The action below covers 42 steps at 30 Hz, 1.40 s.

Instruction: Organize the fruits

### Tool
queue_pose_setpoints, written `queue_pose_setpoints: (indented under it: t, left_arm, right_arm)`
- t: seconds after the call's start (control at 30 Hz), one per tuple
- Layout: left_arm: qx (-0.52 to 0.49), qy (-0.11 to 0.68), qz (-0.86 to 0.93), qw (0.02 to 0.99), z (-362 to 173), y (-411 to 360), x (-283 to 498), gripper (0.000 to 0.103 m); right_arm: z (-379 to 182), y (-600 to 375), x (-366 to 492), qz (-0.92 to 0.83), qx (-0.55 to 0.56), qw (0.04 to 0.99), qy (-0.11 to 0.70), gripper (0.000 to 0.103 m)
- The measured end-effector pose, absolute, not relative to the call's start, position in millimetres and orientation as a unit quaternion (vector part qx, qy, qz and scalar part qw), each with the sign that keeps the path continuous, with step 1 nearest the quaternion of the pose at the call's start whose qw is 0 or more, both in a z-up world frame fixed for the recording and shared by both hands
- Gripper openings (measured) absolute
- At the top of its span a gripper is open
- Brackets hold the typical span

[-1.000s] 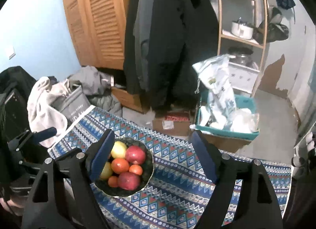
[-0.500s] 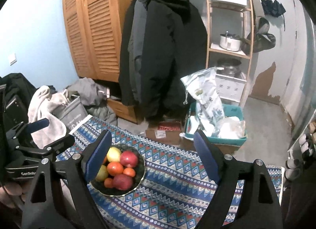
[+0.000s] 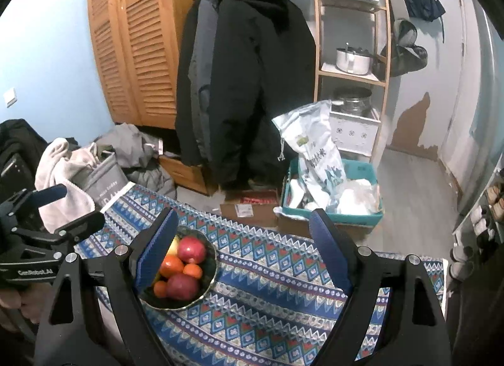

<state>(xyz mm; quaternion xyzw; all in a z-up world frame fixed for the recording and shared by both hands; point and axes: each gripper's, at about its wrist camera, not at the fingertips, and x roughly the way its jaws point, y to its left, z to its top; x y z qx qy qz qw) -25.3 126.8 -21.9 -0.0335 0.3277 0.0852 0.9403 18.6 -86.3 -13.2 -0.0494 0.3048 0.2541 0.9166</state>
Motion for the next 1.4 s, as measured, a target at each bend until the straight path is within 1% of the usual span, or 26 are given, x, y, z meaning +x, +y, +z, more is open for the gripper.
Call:
queue_pose_setpoints:
  t: [1.4]
  left_arm:
    - [-0.044, 0.337, 0.093, 0.936, -25.2, 124.2, -22.3, 0.103]
  right_arm:
    - [-16.2, -91.3, 19.7, 0.253, -0.055, 0.915, 0.311, 0.085]
